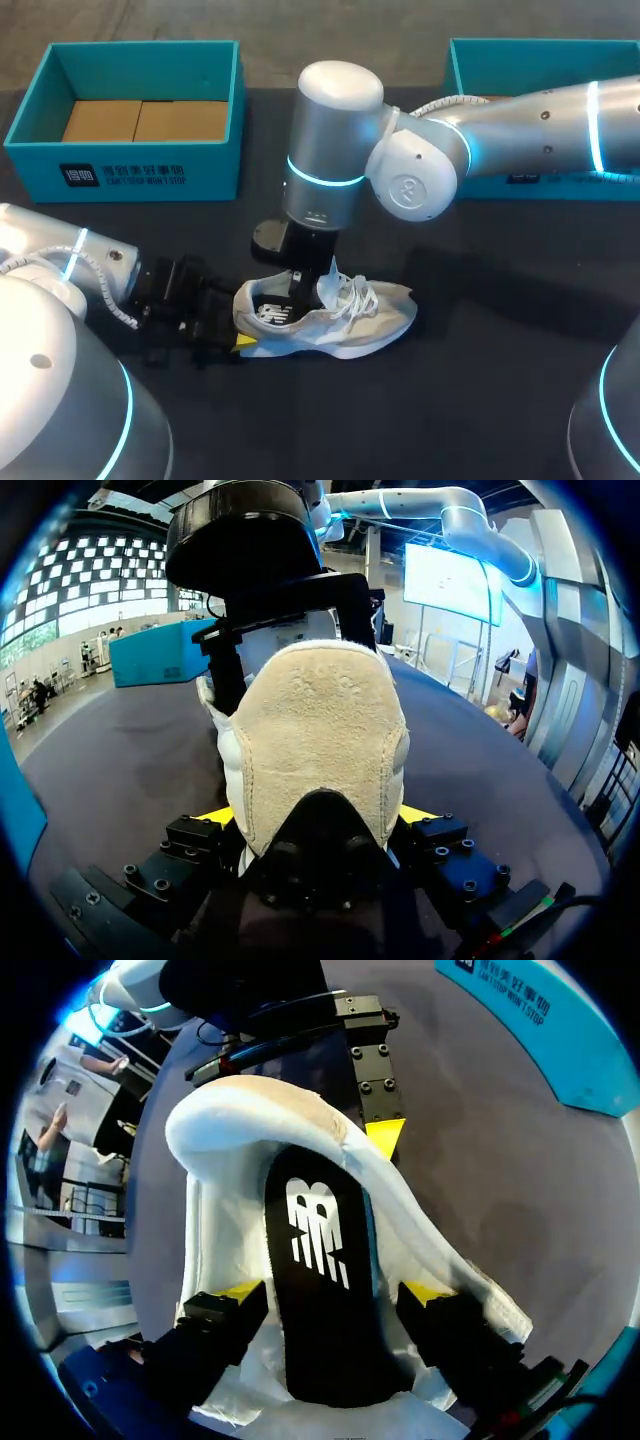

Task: Take the shoe out of the shoebox, open the shoe tongue, remove and reinsert the insole, then place the shoe into the shoebox

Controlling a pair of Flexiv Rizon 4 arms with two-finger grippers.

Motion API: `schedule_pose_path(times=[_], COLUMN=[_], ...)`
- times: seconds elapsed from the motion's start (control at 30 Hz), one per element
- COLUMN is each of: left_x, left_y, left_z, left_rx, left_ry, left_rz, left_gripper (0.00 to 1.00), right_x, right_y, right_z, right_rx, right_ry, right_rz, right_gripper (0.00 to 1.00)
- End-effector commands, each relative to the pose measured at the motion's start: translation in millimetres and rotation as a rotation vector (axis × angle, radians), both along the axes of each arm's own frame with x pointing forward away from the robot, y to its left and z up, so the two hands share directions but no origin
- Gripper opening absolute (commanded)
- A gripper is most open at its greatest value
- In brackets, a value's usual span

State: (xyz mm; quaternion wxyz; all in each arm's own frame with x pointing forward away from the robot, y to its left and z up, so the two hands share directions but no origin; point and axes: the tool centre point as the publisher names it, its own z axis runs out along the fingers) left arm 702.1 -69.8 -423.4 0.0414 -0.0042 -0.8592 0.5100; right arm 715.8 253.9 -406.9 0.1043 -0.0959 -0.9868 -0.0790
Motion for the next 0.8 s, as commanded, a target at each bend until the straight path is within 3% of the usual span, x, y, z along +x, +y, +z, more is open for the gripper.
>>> schedule_pose_path(times=[0.03,0.2,0.3,0.4,0.8], left_x=[-0.7,-0.7,-0.7,-0.7,-0.7], left_y=[-1.3,-1.3,-1.3,-1.3,-1.3], left_z=[-2.7,-2.7,-2.7,-2.7,-2.7], left_rx=[0.002,0.002,0.002,0.002,0.002], left_ry=[-0.004,-0.004,-0.004,-0.004,-0.004], left_rz=[-0.001,-0.001,-0.001,-0.001,-0.001], left_gripper=[0.00,0.00,0.00,0.00,0.00], right_x=[1.7,-2.7,-5.0,-7.5,-12.6], right_y=[5.8,6.7,6.4,5.9,-7.2], right_z=[-20.8,-20.9,-20.0,-18.5,-0.7], right_rx=[0.001,0.004,0.004,0.005,0.029], right_ry=[0.008,0.009,0.008,0.008,-0.019], right_rz=[-0.007,-0.018,-0.025,-0.029,-0.057], right_gripper=[0.50,0.28,0.09,0.00,0.00])
